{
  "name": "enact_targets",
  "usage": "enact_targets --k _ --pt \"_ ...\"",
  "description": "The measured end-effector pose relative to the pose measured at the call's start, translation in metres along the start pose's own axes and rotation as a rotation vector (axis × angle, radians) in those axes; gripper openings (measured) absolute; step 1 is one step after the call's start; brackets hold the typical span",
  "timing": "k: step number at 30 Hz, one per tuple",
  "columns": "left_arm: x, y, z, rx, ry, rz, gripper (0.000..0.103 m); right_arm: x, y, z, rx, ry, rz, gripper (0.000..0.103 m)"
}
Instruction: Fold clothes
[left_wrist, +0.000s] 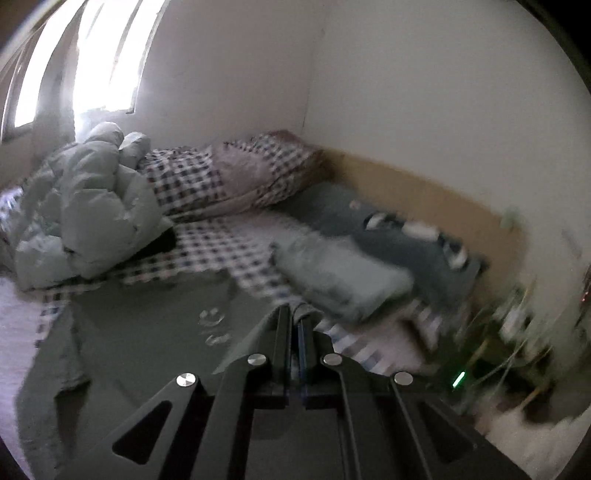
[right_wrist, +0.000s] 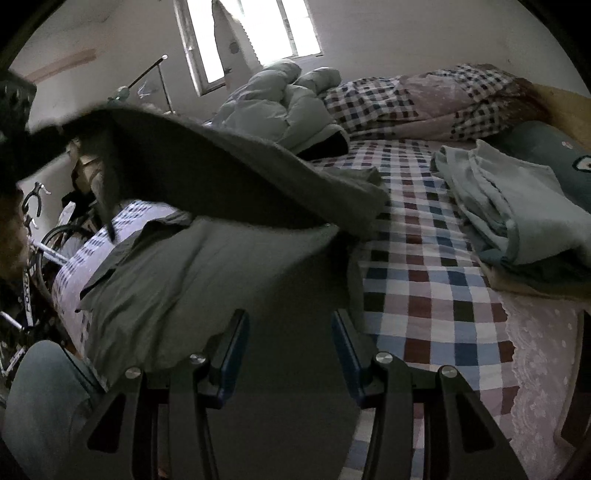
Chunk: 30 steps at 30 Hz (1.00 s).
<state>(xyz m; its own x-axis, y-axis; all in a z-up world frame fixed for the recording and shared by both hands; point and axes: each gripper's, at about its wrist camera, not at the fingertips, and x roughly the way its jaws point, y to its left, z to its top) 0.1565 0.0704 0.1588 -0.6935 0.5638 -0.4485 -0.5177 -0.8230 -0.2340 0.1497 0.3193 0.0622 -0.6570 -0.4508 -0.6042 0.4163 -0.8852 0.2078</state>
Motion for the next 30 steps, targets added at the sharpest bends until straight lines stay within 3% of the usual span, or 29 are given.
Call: enact_targets --k 4,6,12,16,19,25,30 --pt "-0.004 0.016 0.049 -0.134 -0.072 -0.049 0.001 -0.002 -0.008 0.0 0.032 -0.002 -0.011 0.05" --pt "-0.005 0.023 0.071 -0.159 -0.108 -0.036 0.001 -0.002 -0.012 0.0 0.049 -0.007 -0.016 0.05" --pt "-0.001 0.032 0.122 -0.039 -0.16 0.176 0.001 0.003 -0.019 0.004 0.081 -0.006 -0.013 0.05" --pt "0.011 0.039 0.134 0.063 -0.15 0.352 0.001 0.007 -0.019 0.006 0.081 -0.002 -0.008 0.05" --pt "0.021 0.042 0.132 0.119 -0.137 0.424 0.001 0.014 -0.018 0.009 0.078 0.005 -0.016 0.05" --pt "0.033 0.053 0.126 0.117 -0.143 0.444 0.001 0.037 -0.029 0.032 0.091 0.01 -0.018 0.05" --pt "0.038 0.058 0.132 0.125 -0.151 0.437 0.001 0.073 -0.047 0.076 0.101 0.027 -0.032 0.05"
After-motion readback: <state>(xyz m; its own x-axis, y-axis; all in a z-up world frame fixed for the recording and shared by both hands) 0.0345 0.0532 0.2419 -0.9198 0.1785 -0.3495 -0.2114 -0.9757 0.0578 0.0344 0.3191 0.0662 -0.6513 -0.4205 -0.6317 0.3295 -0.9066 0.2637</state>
